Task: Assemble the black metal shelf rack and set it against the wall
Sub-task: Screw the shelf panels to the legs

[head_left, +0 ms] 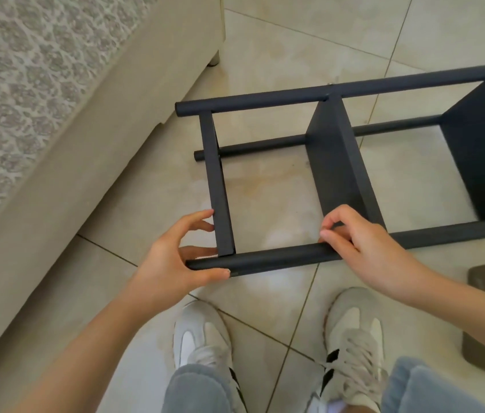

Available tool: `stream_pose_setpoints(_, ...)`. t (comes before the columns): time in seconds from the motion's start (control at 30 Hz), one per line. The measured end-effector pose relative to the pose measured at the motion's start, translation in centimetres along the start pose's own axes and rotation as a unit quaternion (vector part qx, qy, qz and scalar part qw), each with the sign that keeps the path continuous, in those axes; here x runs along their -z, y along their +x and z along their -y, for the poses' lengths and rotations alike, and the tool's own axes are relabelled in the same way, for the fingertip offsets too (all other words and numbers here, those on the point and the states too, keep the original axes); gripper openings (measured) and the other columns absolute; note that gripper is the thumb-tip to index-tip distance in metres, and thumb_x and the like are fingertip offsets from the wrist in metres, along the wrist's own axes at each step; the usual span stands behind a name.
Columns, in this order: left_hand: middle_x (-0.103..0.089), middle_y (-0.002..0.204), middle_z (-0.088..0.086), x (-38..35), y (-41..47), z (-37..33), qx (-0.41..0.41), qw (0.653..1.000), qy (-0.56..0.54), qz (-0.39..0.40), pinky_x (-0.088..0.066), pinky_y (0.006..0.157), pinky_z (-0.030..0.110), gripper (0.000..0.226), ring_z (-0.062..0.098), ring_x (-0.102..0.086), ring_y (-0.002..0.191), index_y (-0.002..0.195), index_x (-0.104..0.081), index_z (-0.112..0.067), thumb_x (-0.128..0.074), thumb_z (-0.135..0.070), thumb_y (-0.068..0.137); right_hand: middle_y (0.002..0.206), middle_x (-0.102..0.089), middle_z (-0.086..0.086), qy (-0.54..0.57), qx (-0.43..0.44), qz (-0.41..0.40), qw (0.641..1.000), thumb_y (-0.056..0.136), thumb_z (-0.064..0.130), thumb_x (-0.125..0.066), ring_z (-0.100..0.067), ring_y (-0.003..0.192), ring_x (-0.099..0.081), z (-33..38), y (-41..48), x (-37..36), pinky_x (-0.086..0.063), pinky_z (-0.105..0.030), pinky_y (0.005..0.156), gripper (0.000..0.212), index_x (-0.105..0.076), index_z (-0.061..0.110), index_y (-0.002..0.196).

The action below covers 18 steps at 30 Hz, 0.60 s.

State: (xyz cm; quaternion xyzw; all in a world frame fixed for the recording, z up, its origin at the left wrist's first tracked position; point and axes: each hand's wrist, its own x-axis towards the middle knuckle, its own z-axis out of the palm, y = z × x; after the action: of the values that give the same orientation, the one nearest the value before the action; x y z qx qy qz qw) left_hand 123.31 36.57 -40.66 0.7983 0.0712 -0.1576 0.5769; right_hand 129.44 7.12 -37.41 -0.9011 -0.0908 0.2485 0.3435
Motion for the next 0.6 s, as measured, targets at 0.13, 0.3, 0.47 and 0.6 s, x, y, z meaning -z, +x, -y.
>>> stream_pose_setpoints(0.13, -0.036, 0.137, -0.038, 0.9, 0.4, -0.2, -0.062, 0.986, 0.157, 0.010, -0.046, 0.099, 0.016, 0.096, -0.002, -0.051, 0.126, 0.143, -0.029, -0.065, -0.079, -0.058, 0.061, 0.076, -0.067, -0.001, -0.009, -0.004, 0.013, 1.000, 0.100, 0.036, -0.045, -0.017, 0.070, -0.062, 0.0, 0.1, -0.3, -0.049, -0.032, 0.069, 0.007, -0.044, 0.034, 0.093)
stream_pose_setpoints(0.3, -0.002, 0.164, -0.029, 2.2, 1.7, -0.6, -0.160, 0.924, 0.344, 0.040, -0.016, 0.118, 0.041, 0.101, 0.008, 0.005, 0.155, 0.155, -0.022, -0.049, -0.065, -0.080, 0.070, 0.075, -0.067, 0.003, -0.012, -0.022, 0.020, 0.999, 0.100, 0.035, -0.046, -0.008, 0.072, -0.060, 0.1, 0.3, -0.4, -0.046, -0.020, 0.066, 0.010, -0.043, 0.034, 0.090)
stream_pose_setpoints(0.47, -0.008, 0.167, -0.019, 2.3, 3.0, -0.5, -0.219, 0.886, 0.401, 0.080, -0.015, 0.121, 0.047, 0.081, 0.012, 0.004, 0.156, 0.148, -0.040, -0.035, -0.058, -0.072, 0.078, 0.077, -0.066, 0.004, -0.049, -0.055, 0.048, 0.996, 0.101, 0.033, -0.046, -0.008, 0.067, -0.059, 0.6, 1.3, -0.1, -0.046, -0.018, 0.060, 0.009, -0.047, 0.031, 0.092)
stream_pose_setpoints(0.6, -0.017, 0.166, -0.017, 2.0, 3.4, 0.2, -0.236, 0.904, 0.349, 0.070, -0.023, 0.118, 0.043, 0.072, 0.016, -0.005, 0.156, 0.138, -0.051, -0.028, -0.066, -0.064, 0.078, 0.085, -0.063, 0.007, -0.120, -0.099, 0.134, 0.979, 0.102, 0.031, -0.045, -0.008, 0.074, -0.059, 1.3, 3.9, 0.7, -0.044, -0.026, 0.062, 0.013, -0.050, 0.030, 0.090)
